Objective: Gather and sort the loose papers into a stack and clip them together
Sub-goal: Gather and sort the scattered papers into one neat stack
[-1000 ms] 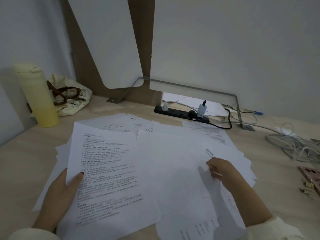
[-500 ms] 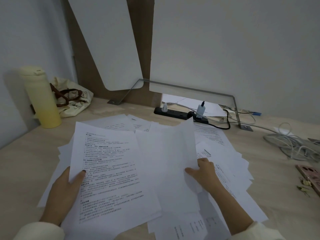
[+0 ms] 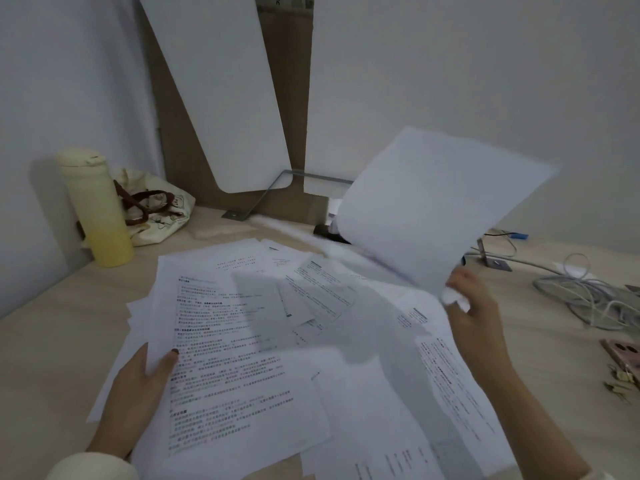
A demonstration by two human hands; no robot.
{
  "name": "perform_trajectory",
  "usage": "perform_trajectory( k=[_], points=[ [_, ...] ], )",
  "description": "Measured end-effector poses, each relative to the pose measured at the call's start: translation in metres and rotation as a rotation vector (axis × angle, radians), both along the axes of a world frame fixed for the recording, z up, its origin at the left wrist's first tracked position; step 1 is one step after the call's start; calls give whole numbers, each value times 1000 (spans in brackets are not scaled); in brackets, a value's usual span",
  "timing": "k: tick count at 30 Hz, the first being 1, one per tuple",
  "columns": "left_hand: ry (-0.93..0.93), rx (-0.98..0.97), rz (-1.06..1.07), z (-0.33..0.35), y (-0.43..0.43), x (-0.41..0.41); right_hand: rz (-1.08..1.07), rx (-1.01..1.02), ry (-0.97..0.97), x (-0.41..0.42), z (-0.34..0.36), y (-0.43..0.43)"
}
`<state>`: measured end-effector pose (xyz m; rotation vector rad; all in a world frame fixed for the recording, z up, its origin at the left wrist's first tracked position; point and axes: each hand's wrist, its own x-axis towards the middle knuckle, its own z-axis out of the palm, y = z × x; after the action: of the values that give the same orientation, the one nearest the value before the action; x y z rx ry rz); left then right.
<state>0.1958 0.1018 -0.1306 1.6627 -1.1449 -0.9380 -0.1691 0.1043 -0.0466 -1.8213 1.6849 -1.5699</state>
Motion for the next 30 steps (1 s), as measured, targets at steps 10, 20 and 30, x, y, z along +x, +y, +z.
perform_trajectory(
  k=[10, 20, 30],
  points=[
    [122, -42, 9, -1, 1, -5, -2, 371, 66, -26, -82, 3],
    [118, -9, 10, -7, -4, -1, -297, 472, -480, -18, -62, 18],
    [106, -30, 16, -8, -3, -3, -132, 765, -690, 6, -70, 18]
  ],
)
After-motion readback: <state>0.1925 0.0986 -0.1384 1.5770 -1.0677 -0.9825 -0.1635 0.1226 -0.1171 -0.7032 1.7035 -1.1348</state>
